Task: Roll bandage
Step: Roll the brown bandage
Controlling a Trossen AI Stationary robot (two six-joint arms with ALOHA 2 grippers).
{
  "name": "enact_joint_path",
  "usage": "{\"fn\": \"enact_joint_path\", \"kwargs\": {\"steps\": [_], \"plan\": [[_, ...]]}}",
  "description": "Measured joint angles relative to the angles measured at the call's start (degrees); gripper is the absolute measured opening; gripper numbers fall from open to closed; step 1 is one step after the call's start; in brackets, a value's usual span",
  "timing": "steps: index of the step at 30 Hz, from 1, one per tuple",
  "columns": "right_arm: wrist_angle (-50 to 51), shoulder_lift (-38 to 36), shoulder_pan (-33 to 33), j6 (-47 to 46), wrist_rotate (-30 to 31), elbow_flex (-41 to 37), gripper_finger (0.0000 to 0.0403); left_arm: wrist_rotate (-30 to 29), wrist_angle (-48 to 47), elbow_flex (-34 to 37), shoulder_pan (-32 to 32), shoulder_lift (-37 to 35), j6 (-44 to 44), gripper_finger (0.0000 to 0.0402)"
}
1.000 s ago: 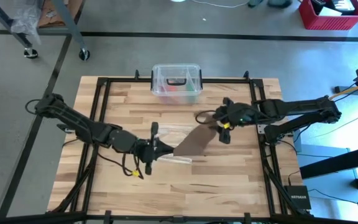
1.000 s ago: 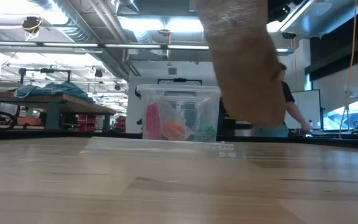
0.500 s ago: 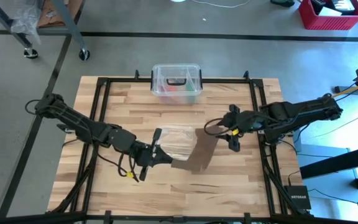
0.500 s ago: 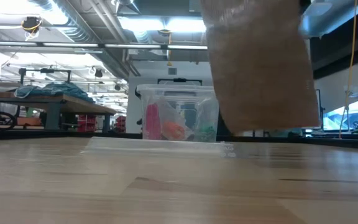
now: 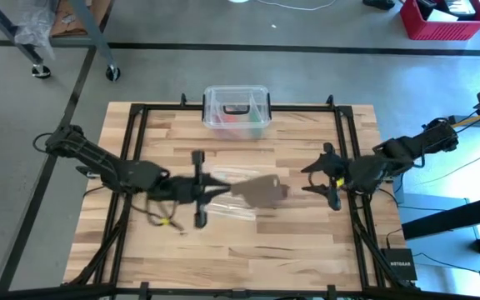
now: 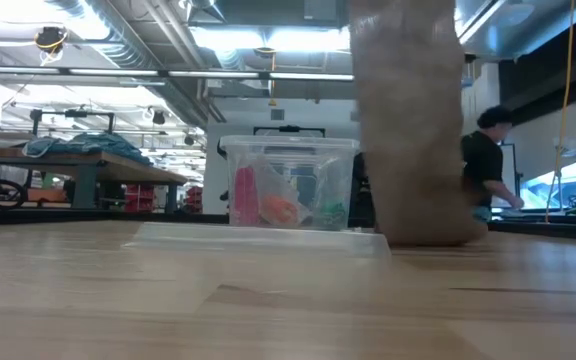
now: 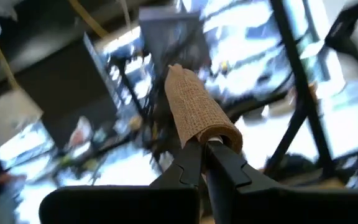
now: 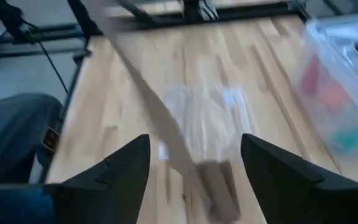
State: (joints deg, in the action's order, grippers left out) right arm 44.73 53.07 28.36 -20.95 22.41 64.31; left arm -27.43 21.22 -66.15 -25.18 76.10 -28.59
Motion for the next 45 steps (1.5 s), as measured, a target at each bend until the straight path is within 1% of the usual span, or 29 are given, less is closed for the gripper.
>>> {"fn": "enact_joint_path", "kwargs": {"steps": [3, 6, 9, 13, 17, 18, 21, 26, 29, 30, 33, 37, 41, 45], "plan": [[-7.08, -0.21, 4.01, 1.60, 3.56, -3.56, 0.0253, -0.36, -4.21, 0.07, 1.17, 0.34, 2.20, 0.0000], [-16.74, 0.02, 6.42, 5.29, 6.16, -9.22, 0.0253, -2.70, -6.12, 0.07, 1.53, 0.33, 5.94, 0.0000], [-25.71, 0.63, 6.55, 9.07, 8.77, -15.87, 0.0253, -3.43, -8.85, 0.07, 1.15, 0.30, 7.77, 0.0000], [-38.57, 0.49, 6.47, 12.68, 10.64, -23.23, 0.0253, -3.39, -9.03, 0.09, 0.50, 0.35, 6.11, 0.0000], [-50.62, 1.48, 6.49, 15.22, 9.86, -29.26, 0.0253, -3.19, -8.77, 0.07, 0.61, 0.34, 5.41, 0.0000], [-52.06, 1.92, 6.52, 15.75, 10.91, -30.32, 0.0253, -3.24, -8.72, 0.07, 0.68, 0.34, 5.41, 0.0000], [-52.89, 3.32, 6.52, 16.31, 16.83, -32.41, 0.0253, -3.40, -8.55, 0.07, 0.91, 0.34, 5.41, 0.0000], [-56.53, 7.40, 5.16, 15.38, 17.05, -33.97, 0.0253, -3.21, -8.59, 0.07, 0.89, 0.34, 5.64, 0.0000], [-59.40, 10.02, 3.56, 15.38, 21.05, -33.98, 0.0253, -3.23, -8.59, 0.07, 0.89, 0.34, 5.63, 0.0000], [-60.25, 10.99, 2.75, 15.41, 20.75, -33.98, 0.0253, -3.25, -8.59, 0.08, 0.79, 0.34, 5.65, 0.0000], [-62.70, 13.44, 0.40, 15.37, 14.98, -34.00, 0.0253, -3.25, -8.59, 0.07, 0.54, 0.34, 5.28, 0.0000], [-67.10, 16.31, -2.57, 15.46, 10.39, -34.00, 0.0253, -3.21, -8.62, 0.07, 0.50, 0.34, 4.34, 0.0000], [-68.87, 18.34, -5.27, 14.88, 3.47, -34.00, 0.0253, -3.25, -8.62, 0.08, 0.54, 0.34, 4.15, 0.0000], [-73.50, 20.15, -5.56, 15.12, 2.03, -34.00, 0.0253, -3.23, -8.62, 0.07, 0.52, 0.34, 2.96, 0.0000]]}}
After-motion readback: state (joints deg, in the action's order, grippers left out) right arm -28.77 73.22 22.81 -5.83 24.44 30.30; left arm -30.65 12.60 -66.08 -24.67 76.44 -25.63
